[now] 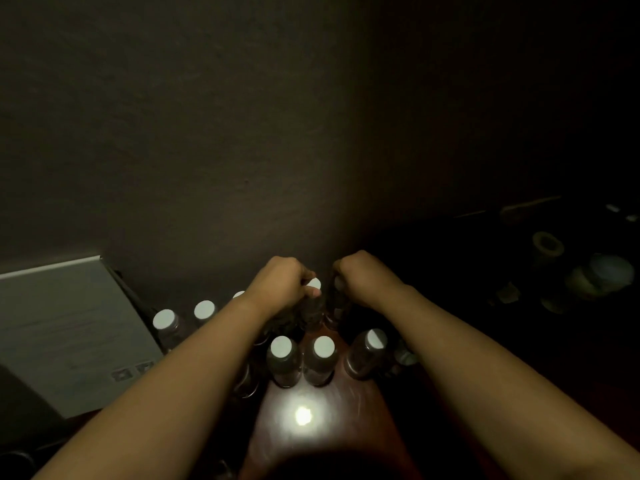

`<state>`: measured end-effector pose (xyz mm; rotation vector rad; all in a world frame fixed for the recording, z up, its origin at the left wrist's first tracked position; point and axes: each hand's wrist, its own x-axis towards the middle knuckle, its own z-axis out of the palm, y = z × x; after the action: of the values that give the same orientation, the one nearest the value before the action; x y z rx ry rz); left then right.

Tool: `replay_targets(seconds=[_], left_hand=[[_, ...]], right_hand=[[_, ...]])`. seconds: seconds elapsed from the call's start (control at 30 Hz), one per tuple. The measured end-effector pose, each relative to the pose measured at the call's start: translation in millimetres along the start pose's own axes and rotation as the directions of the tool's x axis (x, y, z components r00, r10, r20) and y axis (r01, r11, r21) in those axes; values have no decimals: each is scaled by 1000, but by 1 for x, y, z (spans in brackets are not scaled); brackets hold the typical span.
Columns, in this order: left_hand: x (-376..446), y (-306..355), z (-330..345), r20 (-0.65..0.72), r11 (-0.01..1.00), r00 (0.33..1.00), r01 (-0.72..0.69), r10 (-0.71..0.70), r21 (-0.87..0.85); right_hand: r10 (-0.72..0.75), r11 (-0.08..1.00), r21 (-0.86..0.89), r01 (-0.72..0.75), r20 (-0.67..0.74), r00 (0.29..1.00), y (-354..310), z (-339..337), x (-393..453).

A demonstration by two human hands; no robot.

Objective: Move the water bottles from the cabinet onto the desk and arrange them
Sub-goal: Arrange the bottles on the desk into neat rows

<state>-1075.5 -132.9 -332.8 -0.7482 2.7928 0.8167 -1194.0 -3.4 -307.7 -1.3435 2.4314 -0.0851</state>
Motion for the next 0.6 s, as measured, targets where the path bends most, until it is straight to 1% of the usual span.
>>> replay_targets(seconds=[0.1, 0.43, 0.6], left_hand=[[1, 1, -1, 18, 1000, 1000, 4, -4, 10], [-2, 2, -2, -6, 999, 1000, -7, 7, 36], [-1, 5, -3, 5, 999, 1000, 13, -13, 50]], right_hand=[[9, 1000, 19, -9, -5, 1000, 1, 3, 0], [0, 1000, 19, 0, -32, 999, 1, 6, 0], [1, 1000, 11, -1, -7, 1000, 1, 3, 0]])
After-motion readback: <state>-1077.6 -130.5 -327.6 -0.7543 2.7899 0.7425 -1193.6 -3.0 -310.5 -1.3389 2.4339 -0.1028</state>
